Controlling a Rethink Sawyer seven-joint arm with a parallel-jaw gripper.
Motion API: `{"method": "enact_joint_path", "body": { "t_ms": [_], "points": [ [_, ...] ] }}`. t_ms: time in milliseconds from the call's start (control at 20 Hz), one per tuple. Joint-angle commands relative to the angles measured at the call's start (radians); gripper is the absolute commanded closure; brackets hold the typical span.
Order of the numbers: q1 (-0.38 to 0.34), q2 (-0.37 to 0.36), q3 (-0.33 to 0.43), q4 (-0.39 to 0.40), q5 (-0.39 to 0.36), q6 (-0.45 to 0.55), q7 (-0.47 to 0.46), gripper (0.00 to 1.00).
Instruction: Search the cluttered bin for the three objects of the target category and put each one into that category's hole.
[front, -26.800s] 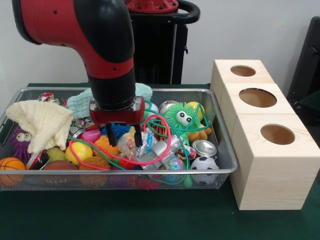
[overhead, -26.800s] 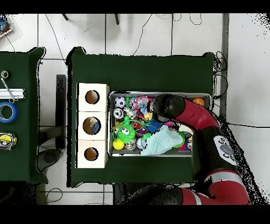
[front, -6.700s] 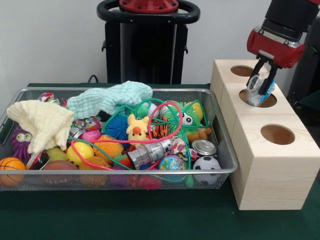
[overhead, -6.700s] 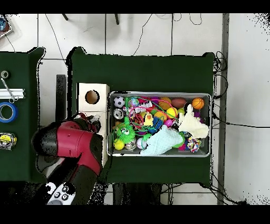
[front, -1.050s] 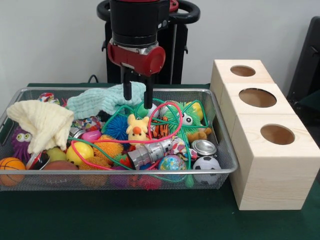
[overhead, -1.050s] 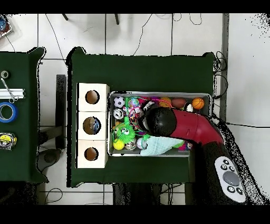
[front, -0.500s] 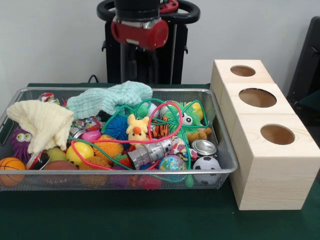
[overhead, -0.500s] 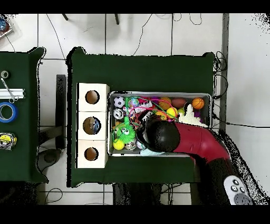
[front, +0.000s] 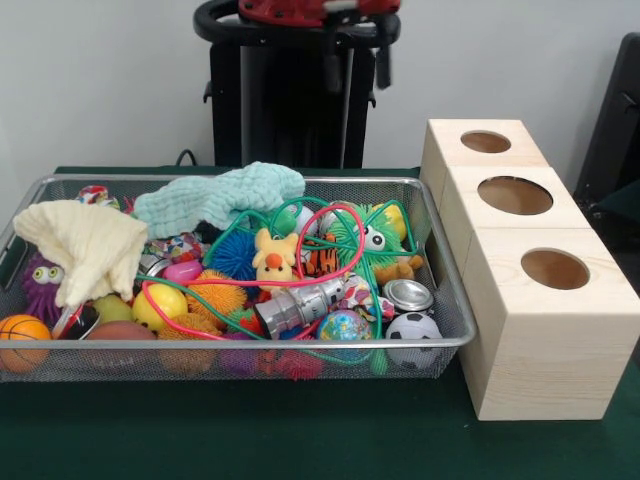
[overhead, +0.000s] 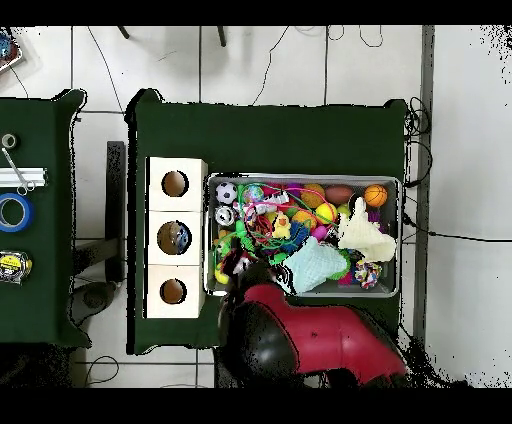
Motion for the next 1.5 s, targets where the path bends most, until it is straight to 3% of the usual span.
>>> {"method": "enact_joint_path", "body": {
  "t_ms": [50,100,200,450,650,900,1150,1500],
  "points": [
    [-0.175,-0.123,0.616,0.417,0.051,-0.121,-0.026,0.0],
    [-0.193,-0.113,0.652,0.414,0.085,-0.086,-0.035,0.0],
    [-0.19,-0.104,0.648,0.405,0.081,-0.066,-0.043,0.0],
    [-0.213,-0.043,0.576,0.322,0.017,0.05,-0.114,0.0],
    [-0.206,0.066,0.427,0.2,-0.113,0.143,-0.148,0.0],
    [-0.199,0.271,0.297,0.02,-0.298,0.228,-0.187,0.0],
    [-0.206,0.405,0.27,-0.113,-0.389,0.308,-0.212,0.0],
    [-0.227,0.507,0.264,-0.223,-0.449,0.386,-0.242,0.0]
  ]
}}
